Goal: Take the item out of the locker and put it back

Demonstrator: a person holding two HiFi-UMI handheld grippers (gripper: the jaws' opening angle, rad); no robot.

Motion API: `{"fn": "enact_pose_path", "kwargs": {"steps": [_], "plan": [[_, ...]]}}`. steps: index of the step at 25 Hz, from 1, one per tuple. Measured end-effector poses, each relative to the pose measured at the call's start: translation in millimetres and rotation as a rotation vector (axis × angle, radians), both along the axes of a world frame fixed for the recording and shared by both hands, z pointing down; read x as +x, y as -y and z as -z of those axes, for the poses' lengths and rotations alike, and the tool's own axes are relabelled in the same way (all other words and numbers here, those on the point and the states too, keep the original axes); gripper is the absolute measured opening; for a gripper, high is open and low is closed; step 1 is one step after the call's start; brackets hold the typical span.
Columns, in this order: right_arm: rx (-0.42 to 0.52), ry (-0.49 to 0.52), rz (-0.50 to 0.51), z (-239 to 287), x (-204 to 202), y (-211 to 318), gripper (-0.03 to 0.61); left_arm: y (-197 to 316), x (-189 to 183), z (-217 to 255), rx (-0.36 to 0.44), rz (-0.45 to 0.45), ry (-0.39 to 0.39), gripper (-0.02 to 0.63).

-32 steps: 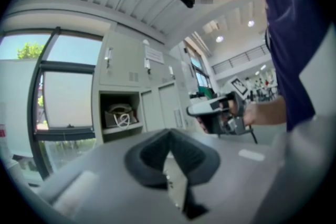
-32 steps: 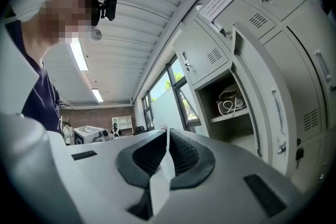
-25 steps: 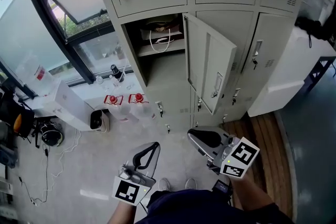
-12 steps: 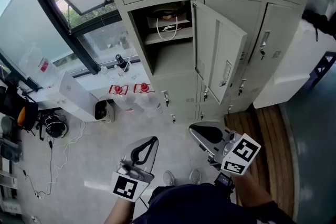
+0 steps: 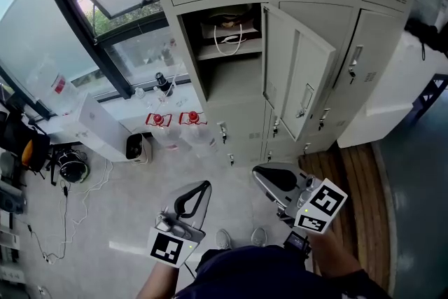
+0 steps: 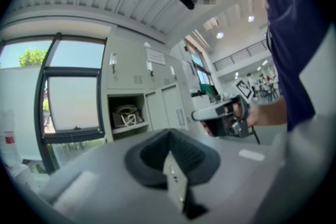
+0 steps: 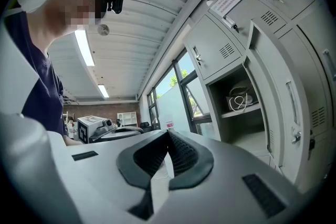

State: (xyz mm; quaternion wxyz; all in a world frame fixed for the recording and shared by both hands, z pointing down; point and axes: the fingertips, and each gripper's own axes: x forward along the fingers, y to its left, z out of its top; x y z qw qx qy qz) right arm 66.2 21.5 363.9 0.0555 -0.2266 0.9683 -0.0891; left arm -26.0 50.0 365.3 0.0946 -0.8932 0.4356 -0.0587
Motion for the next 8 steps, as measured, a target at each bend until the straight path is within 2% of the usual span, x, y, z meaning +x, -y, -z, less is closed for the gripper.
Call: {"fn": "enact_pose_path", "kwargs": {"steps": [8], "plan": [[-0.018, 0.002, 0.008, -2.8, -5.3, 8.6, 0.008, 6.8, -3.9, -0.3, -0.006, 0.001, -0.002, 0.003]]}}
